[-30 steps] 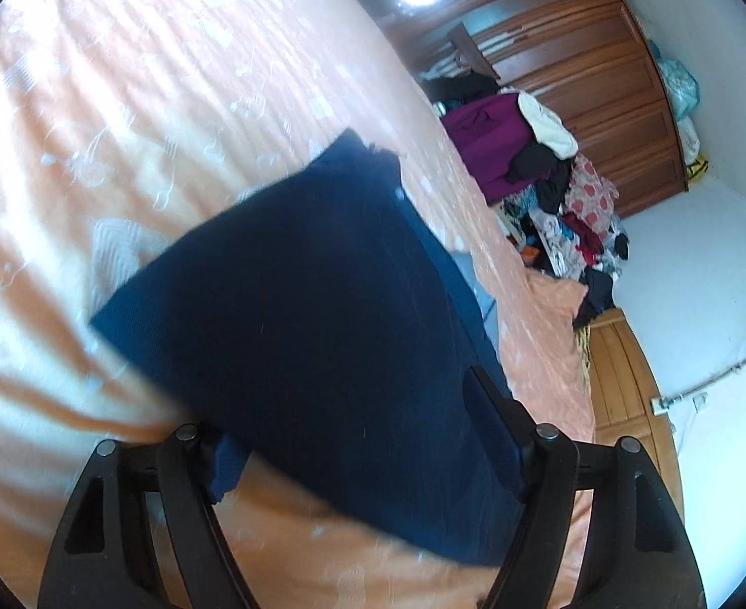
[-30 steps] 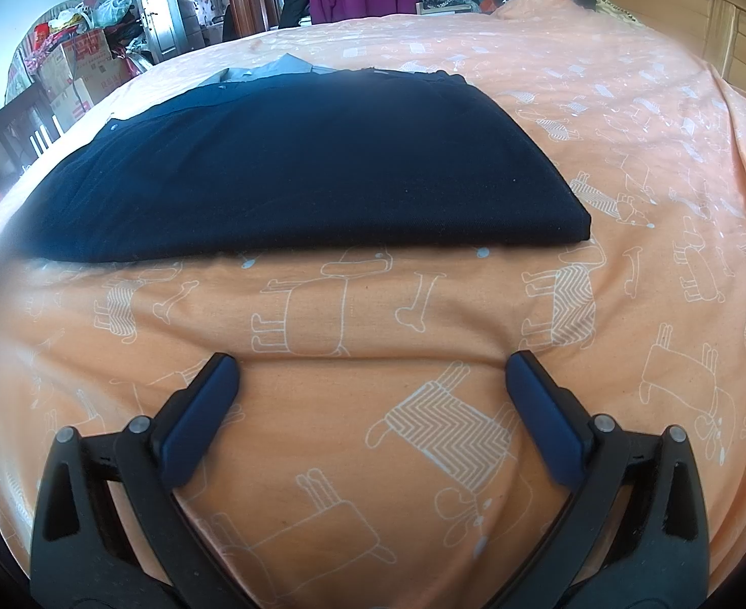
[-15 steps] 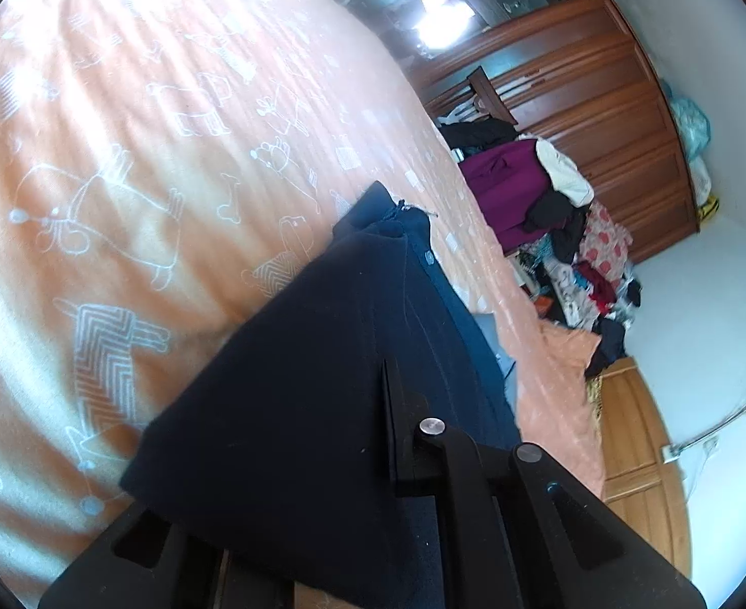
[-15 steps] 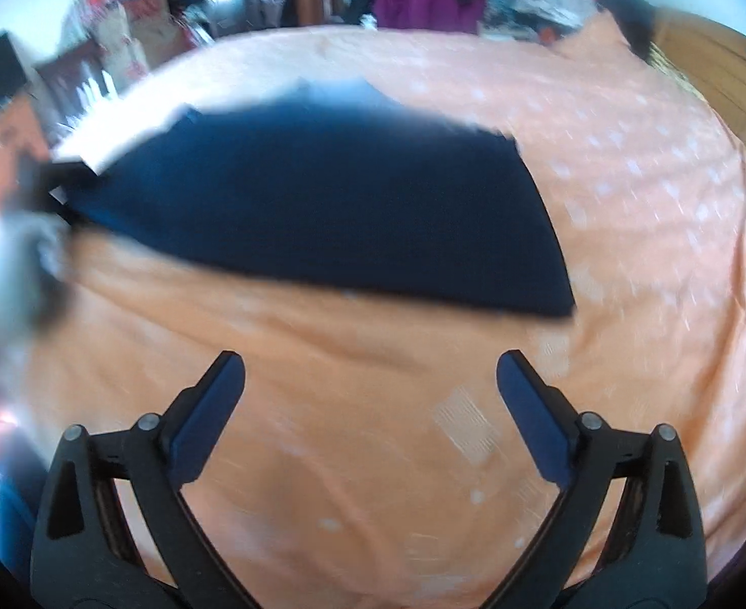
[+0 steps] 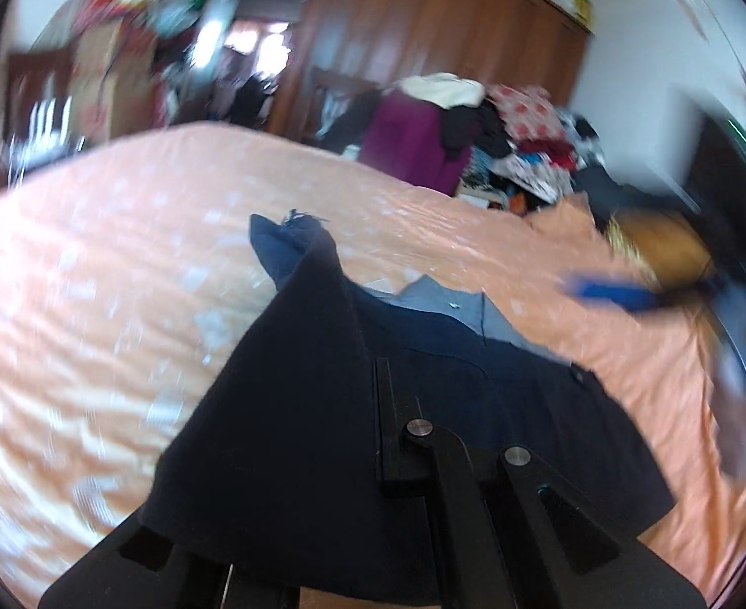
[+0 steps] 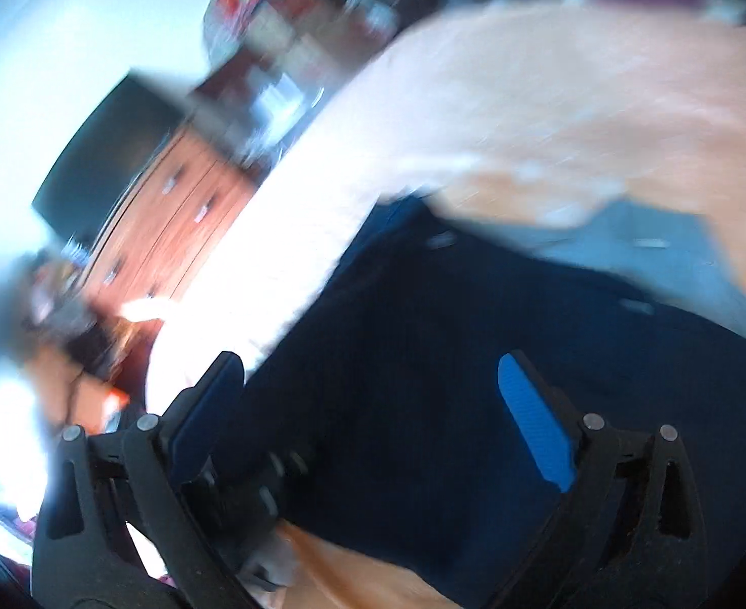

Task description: Fold small clothes

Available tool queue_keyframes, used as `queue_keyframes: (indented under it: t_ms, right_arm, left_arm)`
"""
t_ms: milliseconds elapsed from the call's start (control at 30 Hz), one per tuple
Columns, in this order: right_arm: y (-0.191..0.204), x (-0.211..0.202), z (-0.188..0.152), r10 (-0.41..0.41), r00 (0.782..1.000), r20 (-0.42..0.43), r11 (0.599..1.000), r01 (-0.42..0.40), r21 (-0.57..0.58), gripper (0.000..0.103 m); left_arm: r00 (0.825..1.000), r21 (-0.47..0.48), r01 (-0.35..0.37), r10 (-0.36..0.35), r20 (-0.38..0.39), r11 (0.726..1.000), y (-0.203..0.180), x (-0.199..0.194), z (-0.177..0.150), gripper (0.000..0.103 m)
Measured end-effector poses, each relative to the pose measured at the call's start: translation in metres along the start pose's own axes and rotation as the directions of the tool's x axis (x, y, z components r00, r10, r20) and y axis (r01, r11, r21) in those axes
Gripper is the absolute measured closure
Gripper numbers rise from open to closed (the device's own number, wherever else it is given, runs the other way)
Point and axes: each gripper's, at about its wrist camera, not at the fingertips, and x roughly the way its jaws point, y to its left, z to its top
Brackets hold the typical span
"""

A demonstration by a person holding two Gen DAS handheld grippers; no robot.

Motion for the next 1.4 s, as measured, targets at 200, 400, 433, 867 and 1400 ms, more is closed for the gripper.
queue_keyframes:
  t_ms: [200, 400, 433, 867, 1400]
  right_arm:
    - [0.0, 0.063, 0.035, 0.014, 0.986, -0.169, 0.998, -0.004, 0.06, 0.006]
    - [-0.028, 0.045, 0.02, -0.178, 0.976, -0.13, 0.984, 0.174, -0.04, 0.078]
    - [-0.049, 0.036, 0.012, -0.158, 0.982, -0.101, 0.987, 0.16, 0.014, 0.093]
    - [-0.18, -0.128, -0.107, -0.087, 0.955, 0.284, 0.962, 0.007, 0.271, 0.097]
    - [-0.304, -0.087, -0.172, -0.066, 0.977, 0.204, 0.847, -0.053, 0.529, 0.098]
  left_arm:
    - [1.0, 0.217, 0.006, -0.003, -0.016, 0.976, -0.051, 0.009, 0.0, 0.102]
    - [0.998, 0.388, 0.05, -0.036, -0.041, 0.92, -0.1, 0.019, -0.013, 0.102]
    - [0.998, 0.406, 0.059, -0.042, -0.051, 0.912, -0.107, 0.021, -0.015, 0.102]
    - [0.912, 0.56, 0.403, -0.265, -0.314, 0.724, -0.254, 0.044, -0.042, 0.096]
    - [0.747, 0.429, 0.581, -0.245, -0.618, 0.691, -0.307, 0.132, -0.104, 0.088]
